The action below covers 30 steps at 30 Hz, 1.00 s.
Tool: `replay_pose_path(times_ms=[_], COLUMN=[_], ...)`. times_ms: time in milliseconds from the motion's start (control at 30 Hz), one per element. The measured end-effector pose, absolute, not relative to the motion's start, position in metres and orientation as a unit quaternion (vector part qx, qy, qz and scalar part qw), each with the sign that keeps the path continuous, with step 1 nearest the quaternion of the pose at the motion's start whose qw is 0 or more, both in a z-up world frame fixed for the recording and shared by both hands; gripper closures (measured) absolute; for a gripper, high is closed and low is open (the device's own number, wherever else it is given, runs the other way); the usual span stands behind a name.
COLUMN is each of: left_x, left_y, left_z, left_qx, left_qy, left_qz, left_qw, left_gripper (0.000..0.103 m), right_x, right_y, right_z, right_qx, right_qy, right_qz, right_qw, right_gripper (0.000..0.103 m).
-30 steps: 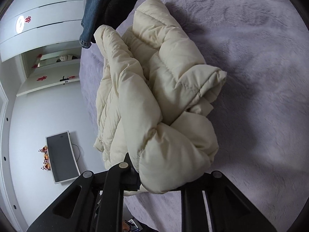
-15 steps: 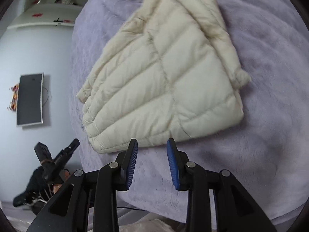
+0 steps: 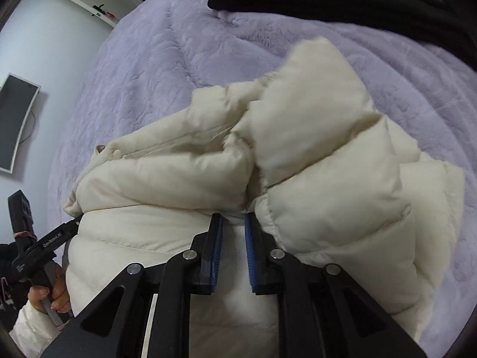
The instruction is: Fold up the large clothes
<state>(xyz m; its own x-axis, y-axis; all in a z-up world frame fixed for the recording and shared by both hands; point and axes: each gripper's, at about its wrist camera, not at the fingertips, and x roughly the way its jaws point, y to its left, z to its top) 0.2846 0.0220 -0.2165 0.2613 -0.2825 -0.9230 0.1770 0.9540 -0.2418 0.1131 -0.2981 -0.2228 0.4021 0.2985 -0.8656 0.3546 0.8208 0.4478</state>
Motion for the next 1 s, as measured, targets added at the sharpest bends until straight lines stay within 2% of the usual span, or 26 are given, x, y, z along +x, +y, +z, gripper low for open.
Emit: replay_pose_path(times_ms=[100,767,1000], left_x=[0.284,0.281,0.282], left_y=[0.020,0.016,0.014], left_z=[-0.220,-0.227,-0.208], left_qx=[-0.042,-0.026,-0.017], left_qy=[0.581,0.572,0.588], left_qz=[-0.153,-0.156,-0.135], left_qw=[0.798,0.805,0.797], left_gripper=[0.073,0.073,0.073], right_x=[0.114,0.108,0.119], right_y=[-0.306,-0.303,-0.301], right_z=[-0.236,-0.243,-0.232], right_qx=[0.322,0.310,0.312], right_qy=[0.531,0.524,0.544], right_qz=[-0.014,-0.009,-0.027], right_qw=[0.784,0.793,0.779], right_gripper=[0.100,0.100,0.100])
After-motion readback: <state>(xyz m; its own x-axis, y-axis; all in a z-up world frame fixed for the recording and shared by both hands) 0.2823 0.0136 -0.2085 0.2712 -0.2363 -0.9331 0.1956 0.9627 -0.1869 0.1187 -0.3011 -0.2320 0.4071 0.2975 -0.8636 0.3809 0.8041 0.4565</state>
